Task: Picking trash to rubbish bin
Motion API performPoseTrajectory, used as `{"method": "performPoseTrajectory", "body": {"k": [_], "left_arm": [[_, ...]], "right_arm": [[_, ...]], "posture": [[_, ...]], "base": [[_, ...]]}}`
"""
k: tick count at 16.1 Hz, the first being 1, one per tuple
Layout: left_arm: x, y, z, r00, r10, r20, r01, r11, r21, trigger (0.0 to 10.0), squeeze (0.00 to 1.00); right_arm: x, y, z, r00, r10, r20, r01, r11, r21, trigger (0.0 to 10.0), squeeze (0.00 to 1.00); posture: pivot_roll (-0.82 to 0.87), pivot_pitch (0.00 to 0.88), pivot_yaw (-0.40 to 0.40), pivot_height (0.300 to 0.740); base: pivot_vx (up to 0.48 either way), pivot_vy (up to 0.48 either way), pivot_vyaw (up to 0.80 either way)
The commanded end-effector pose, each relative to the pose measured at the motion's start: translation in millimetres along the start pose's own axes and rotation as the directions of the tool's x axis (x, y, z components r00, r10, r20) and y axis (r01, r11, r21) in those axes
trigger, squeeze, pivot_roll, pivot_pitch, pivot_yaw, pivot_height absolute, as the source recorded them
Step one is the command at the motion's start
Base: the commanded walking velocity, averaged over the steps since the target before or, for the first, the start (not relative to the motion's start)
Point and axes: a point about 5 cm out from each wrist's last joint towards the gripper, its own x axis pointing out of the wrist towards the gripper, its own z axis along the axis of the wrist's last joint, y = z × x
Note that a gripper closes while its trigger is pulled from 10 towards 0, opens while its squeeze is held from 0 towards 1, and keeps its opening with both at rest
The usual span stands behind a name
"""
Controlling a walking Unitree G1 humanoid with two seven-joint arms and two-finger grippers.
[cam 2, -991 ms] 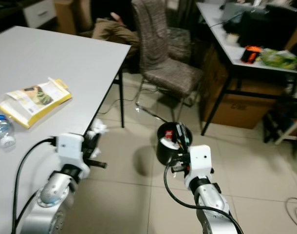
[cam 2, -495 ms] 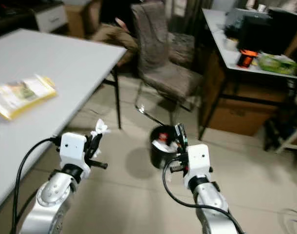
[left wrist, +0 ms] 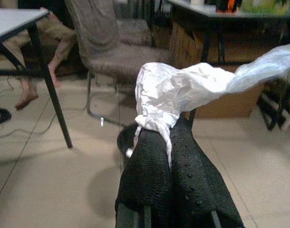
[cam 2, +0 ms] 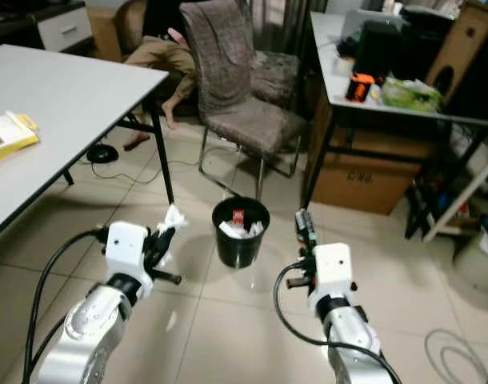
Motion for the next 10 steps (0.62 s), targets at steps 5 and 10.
{"method": "performPoseTrajectory", "body": {"k": [5, 10], "left_arm": [[4.9, 4.2, 2.7, 1.0, 0.008, 0.01, -0.008, 0.999, 0.039, 10.0, 0.0], [6.9, 2.3, 3.1, 1.0, 0.008, 0.022, -0.009, 0.998, 0.054, 10.0, 0.0]], "right_arm": [[1.1, 0.9, 5.3, 1.0, -0.005, 0.024, 0.005, 1.0, -0.007, 10.0, 0.0], [4.0, -1.2, 4.4, 1.0, -0.015, 0.017, 0.015, 1.0, 0.0, 10.0, 0.0]], "posture": [[0.01, 0.0, -0.038, 0.74], [0.01, 0.0, -0.046, 0.74]], "base": [[0.0, 0.08, 0.0], [0.0, 0.0, 0.0]]}}
